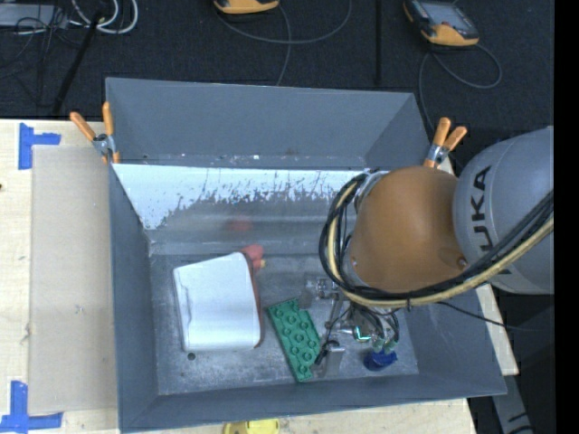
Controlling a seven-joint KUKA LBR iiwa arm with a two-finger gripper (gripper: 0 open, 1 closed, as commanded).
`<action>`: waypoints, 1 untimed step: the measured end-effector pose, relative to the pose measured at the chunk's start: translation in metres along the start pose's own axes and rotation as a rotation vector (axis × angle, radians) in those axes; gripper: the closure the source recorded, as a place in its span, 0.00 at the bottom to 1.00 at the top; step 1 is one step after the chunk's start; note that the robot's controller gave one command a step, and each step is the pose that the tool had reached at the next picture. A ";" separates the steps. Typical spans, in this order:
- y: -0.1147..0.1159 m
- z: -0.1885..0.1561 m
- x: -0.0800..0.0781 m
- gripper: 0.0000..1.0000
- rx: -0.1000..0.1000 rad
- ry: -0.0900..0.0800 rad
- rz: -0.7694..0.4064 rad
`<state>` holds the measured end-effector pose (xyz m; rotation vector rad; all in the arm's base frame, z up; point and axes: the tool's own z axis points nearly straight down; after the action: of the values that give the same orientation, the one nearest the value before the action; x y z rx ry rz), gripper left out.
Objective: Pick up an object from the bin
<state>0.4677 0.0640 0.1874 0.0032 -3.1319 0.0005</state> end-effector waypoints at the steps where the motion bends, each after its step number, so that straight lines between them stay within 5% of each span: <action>1: -0.020 0.116 -0.014 0.00 0.000 -0.028 -0.253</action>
Offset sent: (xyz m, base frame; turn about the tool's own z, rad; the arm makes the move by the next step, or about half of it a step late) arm 0.0078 -0.0203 -0.1174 -0.2554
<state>0.4809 0.0444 0.0711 0.4022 -3.1346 -0.0008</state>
